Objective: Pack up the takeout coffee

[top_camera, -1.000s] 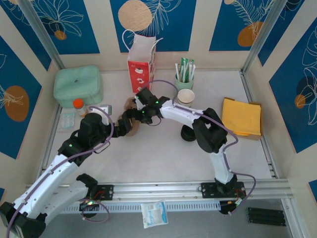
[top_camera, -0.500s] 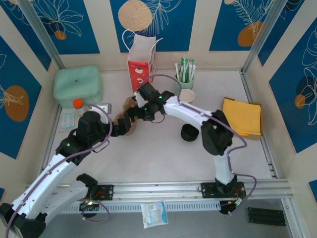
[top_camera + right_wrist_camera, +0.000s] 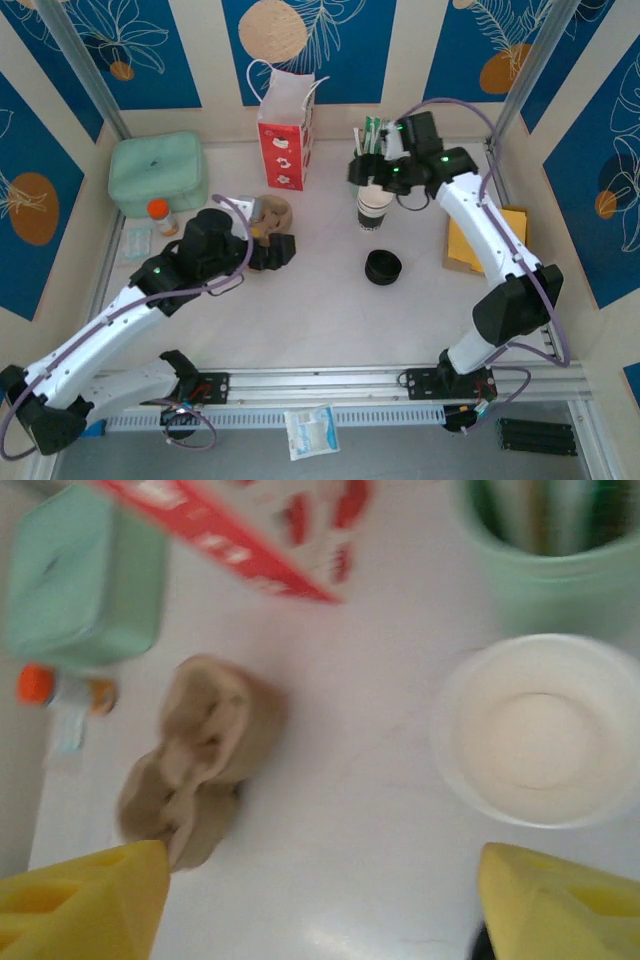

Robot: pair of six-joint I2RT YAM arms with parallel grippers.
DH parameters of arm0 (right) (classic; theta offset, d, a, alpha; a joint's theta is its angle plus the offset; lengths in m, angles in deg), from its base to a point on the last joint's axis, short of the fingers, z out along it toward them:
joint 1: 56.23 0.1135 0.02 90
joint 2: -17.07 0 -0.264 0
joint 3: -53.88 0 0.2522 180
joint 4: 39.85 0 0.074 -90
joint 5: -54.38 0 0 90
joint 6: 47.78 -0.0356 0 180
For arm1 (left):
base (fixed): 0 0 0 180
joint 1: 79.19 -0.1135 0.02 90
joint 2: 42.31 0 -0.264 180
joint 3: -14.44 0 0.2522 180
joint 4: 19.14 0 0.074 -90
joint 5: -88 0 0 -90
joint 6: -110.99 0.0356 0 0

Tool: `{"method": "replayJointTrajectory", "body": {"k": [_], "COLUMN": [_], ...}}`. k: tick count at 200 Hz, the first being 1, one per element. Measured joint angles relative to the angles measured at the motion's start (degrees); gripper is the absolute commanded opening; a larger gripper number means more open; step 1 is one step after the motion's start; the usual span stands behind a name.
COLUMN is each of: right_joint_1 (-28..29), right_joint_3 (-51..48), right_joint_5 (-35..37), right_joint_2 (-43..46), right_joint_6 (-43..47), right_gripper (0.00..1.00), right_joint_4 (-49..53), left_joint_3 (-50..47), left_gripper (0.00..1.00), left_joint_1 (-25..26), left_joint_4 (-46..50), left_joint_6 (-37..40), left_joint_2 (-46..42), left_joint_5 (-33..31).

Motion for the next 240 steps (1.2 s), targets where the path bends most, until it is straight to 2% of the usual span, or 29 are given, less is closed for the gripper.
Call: {"method": "replayJointTrajectory", "body": {"k": [34,63,86,149,240], "right_joint_1": [-6.88,-7.78,-7.65,-6.58,-5.66], "right_joint_3": [1.36,4.48,6.38,10.38,15.34], "right_joint_5": [1.25,2.03,2.36,7.37,10.84], "right_joint_2": [-4.5,-11.06,-14.97,-18.34,-23.54], "right_joint_6": [0.46,1.46,2.29,4.26,5.86], "right_gripper": [0.59,0.45,0.39,0.31,0.3], "right_joint_4": [3.54,5.35,6.67,9.44,11.67], "left_joint_3": [3.96,6.1,6.43,6.45,6.45], "left_gripper": [1.0,0.99,0.99,0.99,0.99], "left_joint_1": [4.39,6.36,7.06,7.48,7.5], "left_joint_4": [-0.72,-1.01,-1.22,-2.67,-3.52], "left_joint_6": [0.59,0.33,-0.13,-0.94,-0.92], "left_joint_2": [8.79,15.93,19.39,20.72,20.72], "left_joint_5": [-2.4,-3.65,-3.82,-4.04,-4.04]}}
